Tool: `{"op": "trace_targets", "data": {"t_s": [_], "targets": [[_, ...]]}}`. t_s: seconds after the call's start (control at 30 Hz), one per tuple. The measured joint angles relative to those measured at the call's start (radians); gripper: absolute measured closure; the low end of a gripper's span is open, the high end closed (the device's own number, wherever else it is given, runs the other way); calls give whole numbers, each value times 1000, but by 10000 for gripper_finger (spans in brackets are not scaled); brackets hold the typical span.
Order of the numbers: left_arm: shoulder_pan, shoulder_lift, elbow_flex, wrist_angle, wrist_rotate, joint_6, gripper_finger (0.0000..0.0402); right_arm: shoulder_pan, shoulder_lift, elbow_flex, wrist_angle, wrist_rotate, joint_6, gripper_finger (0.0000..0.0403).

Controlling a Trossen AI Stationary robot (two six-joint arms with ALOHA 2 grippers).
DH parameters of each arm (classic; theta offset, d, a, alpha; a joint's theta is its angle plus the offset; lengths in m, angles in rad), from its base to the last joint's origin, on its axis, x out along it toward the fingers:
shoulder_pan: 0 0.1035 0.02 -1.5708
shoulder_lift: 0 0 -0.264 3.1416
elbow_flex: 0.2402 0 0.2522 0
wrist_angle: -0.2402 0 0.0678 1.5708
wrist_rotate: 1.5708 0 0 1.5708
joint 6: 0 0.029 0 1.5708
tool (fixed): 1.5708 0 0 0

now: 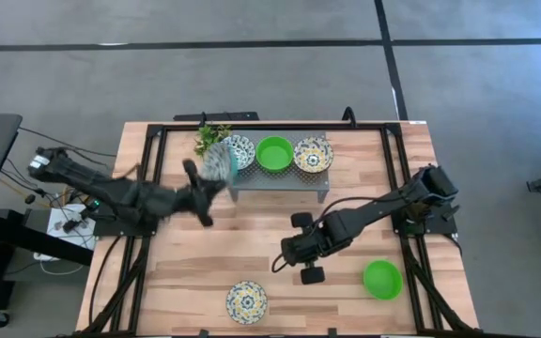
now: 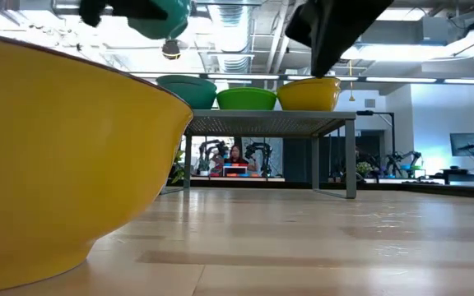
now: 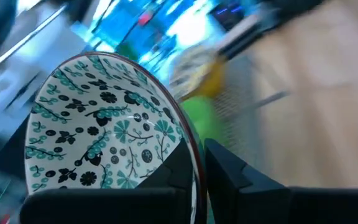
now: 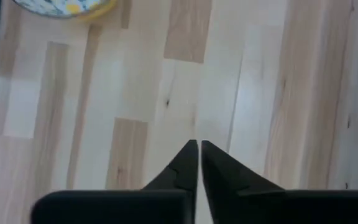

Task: Pick & Place Mini bowls
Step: Stack the blue and white patterned bowl on the blue and white patterned bowls on the shelf

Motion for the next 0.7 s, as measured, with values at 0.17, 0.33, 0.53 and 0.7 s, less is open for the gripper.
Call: {"op": "trace_targets", "data": {"t_s": [0.17, 0.33, 0.53, 0.7], "targets": [[199, -9, 16, -13, 161, 35, 376, -14, -1, 1, 19, 4, -31, 391], [288, 106, 180, -155, 195, 31, 376, -49, -1, 1, 18, 5, -58, 384], [357, 263, 385, -517, 264, -95, 375, -82, -1, 1, 13, 4, -66, 394], [394, 314, 425, -580, 379, -139, 374, -85, -1, 1, 8, 4, -66, 400]]}}
